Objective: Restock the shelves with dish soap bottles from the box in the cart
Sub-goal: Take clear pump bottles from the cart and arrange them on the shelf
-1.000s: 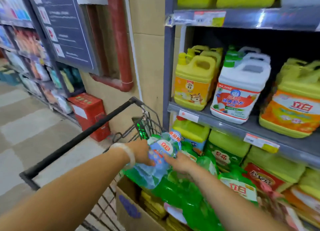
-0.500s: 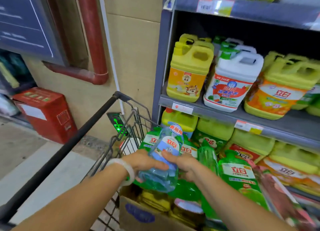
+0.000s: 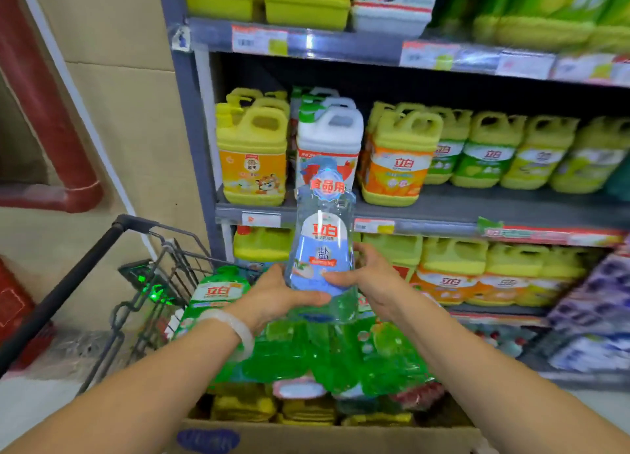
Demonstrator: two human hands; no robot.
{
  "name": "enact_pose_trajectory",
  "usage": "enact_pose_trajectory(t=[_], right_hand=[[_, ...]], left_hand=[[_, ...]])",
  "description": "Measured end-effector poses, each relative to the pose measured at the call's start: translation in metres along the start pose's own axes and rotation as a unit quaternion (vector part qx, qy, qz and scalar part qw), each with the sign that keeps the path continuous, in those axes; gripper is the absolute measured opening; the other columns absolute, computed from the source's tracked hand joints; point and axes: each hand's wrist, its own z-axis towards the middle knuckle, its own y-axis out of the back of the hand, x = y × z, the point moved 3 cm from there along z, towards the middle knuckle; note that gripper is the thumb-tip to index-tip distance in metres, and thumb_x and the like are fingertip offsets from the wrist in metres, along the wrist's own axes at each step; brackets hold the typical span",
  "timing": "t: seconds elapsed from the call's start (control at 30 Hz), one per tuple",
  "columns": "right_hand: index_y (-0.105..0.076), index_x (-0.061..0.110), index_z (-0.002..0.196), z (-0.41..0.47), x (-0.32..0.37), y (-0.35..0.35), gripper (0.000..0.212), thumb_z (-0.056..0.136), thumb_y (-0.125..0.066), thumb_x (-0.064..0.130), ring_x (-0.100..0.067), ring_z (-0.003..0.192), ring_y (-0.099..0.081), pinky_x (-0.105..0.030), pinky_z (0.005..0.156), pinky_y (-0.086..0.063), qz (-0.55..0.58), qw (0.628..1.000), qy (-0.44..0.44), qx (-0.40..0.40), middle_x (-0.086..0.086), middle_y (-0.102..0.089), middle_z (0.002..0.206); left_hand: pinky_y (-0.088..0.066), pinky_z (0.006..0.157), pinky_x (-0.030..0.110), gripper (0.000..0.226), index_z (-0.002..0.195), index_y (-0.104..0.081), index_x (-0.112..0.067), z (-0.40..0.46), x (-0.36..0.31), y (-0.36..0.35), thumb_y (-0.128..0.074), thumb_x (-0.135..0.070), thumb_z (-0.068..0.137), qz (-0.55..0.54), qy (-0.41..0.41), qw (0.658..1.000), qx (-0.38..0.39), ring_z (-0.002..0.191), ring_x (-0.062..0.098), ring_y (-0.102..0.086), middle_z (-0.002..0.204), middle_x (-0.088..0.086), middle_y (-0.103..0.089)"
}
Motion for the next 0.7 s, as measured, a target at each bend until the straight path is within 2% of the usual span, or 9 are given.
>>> enact_pose_trajectory(t=[0.07,0.17,0.3,0.4,0.47,0.5,0.6,0.63,0.7], right_hand=[[-0.042,0.001,0.127,-0.016,0.004,0.039,0.076,0.061,-0.076,-0.015,-0.023,0.089,-0.065,-0.038,0.079,-0.055,0.005,0.999,0.024,-0.027,-0.013,-0.065,0.110],[-0.042,0.011,0.118,-0.047,0.008,0.102,0.069,0.064,-0.074,-0.016,-0.020,0.090,-0.063,-0.028,0.071,-0.057,0.008,0.997,0.052,-0.063,-0.011,-0.060,0.116],[-0.039,0.014,0.129,-0.090,0.001,0.193,0.081,0.063,-0.078,-0.011,-0.031,0.107,-0.061,-0.046,0.086,-0.054,0.012,0.992,0.062,-0.106,-0.015,-0.057,0.128],[-0.034,0.012,0.136,-0.127,-0.005,0.261,0.090,0.061,-0.081,-0.007,-0.029,0.114,-0.059,-0.050,0.093,-0.051,-0.003,0.988,0.071,-0.141,-0.012,-0.055,0.131],[-0.034,0.010,0.134,-0.151,-0.009,0.303,0.087,0.063,-0.080,-0.008,-0.027,0.113,-0.058,-0.048,0.093,-0.051,-0.011,0.984,0.081,-0.156,-0.009,-0.056,0.128],[-0.035,0.010,0.132,-0.163,-0.012,0.323,0.084,0.064,-0.079,-0.010,-0.027,0.112,-0.058,-0.047,0.092,-0.051,-0.013,0.983,0.085,-0.164,-0.009,-0.056,0.127],[-0.037,0.011,0.134,-0.193,-0.020,0.382,0.085,0.063,-0.079,-0.011,-0.029,0.115,-0.058,-0.042,0.087,-0.054,-0.009,0.980,0.088,-0.181,-0.012,-0.056,0.129],[-0.037,0.012,0.135,-0.200,-0.022,0.400,0.086,0.063,-0.079,-0.011,-0.028,0.113,-0.059,-0.041,0.085,-0.055,-0.006,0.978,0.091,-0.188,-0.011,-0.058,0.128],[-0.040,0.015,0.129,-0.214,-0.025,0.435,0.081,0.063,-0.078,-0.013,-0.026,0.107,-0.062,-0.037,0.081,-0.057,-0.002,0.974,0.099,-0.206,-0.010,-0.061,0.123]], left_hand=[[-0.054,0.084,0.027,0.044,0.097,-0.069,-0.012,0.005,-0.015,-0.039,-0.084,-0.003,0.056,0.014,-0.029,0.999,0.033,0.088,0.012,-0.068,0.095,0.003,-0.074],[-0.054,0.072,0.018,0.039,0.084,-0.067,-0.022,0.010,-0.034,-0.101,-0.080,0.008,0.063,0.049,-0.061,0.995,0.061,0.076,0.003,-0.068,0.074,-0.017,-0.073],[-0.054,0.066,0.014,0.041,0.076,-0.063,-0.025,0.004,-0.058,-0.195,-0.080,0.009,0.063,0.077,-0.096,0.987,0.107,0.061,-0.011,-0.063,0.060,-0.025,-0.067],[-0.052,0.061,0.009,0.043,0.071,-0.056,-0.024,-0.003,-0.071,-0.267,-0.080,0.011,0.063,0.082,-0.117,0.982,0.126,0.051,-0.016,-0.058,0.050,-0.030,-0.061],[-0.057,0.073,0.019,0.043,0.072,-0.060,-0.027,-0.005,-0.075,-0.315,-0.083,0.008,0.060,0.097,-0.134,0.975,0.150,0.057,-0.011,-0.062,0.056,-0.027,-0.065],[-0.057,0.073,0.019,0.044,0.072,-0.060,-0.027,-0.006,-0.077,-0.339,-0.084,0.007,0.059,0.098,-0.143,0.972,0.158,0.059,-0.009,-0.063,0.056,-0.027,-0.065],[-0.045,0.052,0.003,0.048,0.072,-0.055,-0.026,-0.010,-0.083,-0.405,-0.082,0.011,0.060,0.090,-0.163,0.966,0.179,0.055,-0.011,-0.060,0.049,-0.032,-0.060],[-0.048,0.056,0.004,0.045,0.075,-0.058,-0.024,-0.009,-0.085,-0.425,-0.084,0.009,0.058,0.092,-0.163,0.963,0.196,0.057,-0.012,-0.062,0.054,-0.030,-0.063],[-0.056,0.072,0.018,0.044,0.086,-0.067,-0.019,-0.002,-0.087,-0.463,-0.089,0.001,0.053,0.114,-0.160,0.953,0.232,0.072,-0.004,-0.069,0.076,-0.016,-0.074]])
